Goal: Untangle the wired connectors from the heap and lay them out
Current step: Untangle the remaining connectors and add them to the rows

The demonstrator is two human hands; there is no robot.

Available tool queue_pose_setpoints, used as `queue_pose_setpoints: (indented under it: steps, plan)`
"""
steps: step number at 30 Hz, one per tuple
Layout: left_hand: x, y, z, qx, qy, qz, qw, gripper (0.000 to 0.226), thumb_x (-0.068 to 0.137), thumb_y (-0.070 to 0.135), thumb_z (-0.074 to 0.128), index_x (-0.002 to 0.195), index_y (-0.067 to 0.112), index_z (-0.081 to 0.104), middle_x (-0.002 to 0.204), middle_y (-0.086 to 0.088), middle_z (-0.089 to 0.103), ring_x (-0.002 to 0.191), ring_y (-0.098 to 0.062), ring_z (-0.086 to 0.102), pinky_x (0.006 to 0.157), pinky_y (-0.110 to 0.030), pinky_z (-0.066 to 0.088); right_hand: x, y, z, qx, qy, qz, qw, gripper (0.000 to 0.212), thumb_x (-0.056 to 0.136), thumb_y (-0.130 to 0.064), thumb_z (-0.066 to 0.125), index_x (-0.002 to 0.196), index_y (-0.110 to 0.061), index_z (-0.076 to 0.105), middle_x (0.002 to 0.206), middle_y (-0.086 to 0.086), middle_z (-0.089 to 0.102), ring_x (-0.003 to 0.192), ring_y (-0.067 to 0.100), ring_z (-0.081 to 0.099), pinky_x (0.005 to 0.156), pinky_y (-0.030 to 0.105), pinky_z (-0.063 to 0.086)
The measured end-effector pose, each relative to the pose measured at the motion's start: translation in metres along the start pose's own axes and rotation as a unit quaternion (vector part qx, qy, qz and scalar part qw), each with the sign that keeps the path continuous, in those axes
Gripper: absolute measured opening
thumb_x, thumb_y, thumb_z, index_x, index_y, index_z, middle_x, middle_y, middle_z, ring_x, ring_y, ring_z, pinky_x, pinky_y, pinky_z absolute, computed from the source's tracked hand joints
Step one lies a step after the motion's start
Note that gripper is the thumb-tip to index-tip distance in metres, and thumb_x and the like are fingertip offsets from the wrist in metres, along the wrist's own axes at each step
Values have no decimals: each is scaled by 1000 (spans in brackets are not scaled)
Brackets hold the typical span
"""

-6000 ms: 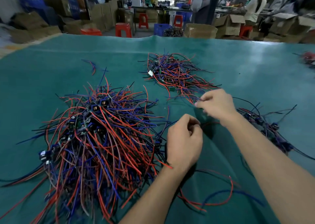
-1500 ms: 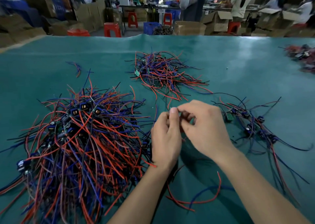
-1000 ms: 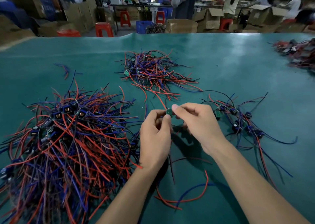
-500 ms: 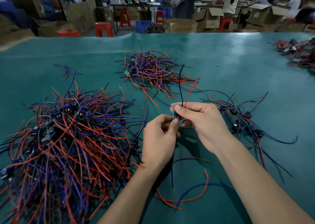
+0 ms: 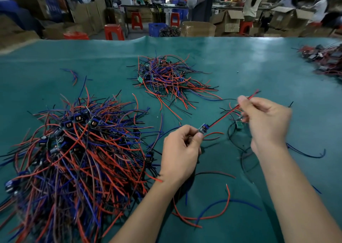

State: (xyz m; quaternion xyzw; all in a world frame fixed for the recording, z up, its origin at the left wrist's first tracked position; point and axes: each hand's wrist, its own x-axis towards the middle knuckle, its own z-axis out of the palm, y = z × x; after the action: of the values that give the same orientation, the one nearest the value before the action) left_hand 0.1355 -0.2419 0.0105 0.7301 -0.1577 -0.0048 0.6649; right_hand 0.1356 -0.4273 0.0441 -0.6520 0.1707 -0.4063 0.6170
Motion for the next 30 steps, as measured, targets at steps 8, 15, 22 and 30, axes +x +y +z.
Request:
queue_pose_setpoints:
  steps: [8, 15, 22, 30]
  plan:
    - [3, -4, -2, -10, 129, -1, 992, 21, 102, 17, 53, 81, 16, 56, 52, 9, 59, 49, -3, 50, 56, -25, 42, -2, -2, -1, -56, -4, 62, 997, 26, 94, -27, 70, 70, -17, 71, 59, -1, 69, 49, 8, 54, 44, 21, 36]
    - [2, -5, -2, 49, 96, 30, 994, 23, 97, 12, 58, 73, 16, 59, 55, 10, 61, 49, -2, 52, 54, -24, 43, -51, -2, 38, -98, -329, -23, 939, 8, 80, -28, 80, 82, -20, 79, 75, -1, 76, 66, 6, 64, 64, 20, 51]
    - [-1, -2, 0, 76, 30, 69, 994, 24, 91, 30, 60, 74, 14, 64, 59, 2, 65, 56, -13, 59, 61, -34, 49, -26, -22, 23, 31, -113, -62, 991, 16, 81, -17, 84, 71, -29, 78, 67, -10, 71, 59, 6, 53, 51, 18, 43]
    - [0, -6, 0, 80, 66, 52, 993, 24, 91, 29, 57, 75, 14, 66, 65, 1, 67, 64, -18, 63, 69, -39, 53, -27, -146, 87, 84, -169, -213, 959, 9, 81, -28, 81, 75, -24, 77, 68, -3, 71, 58, 14, 56, 54, 28, 44]
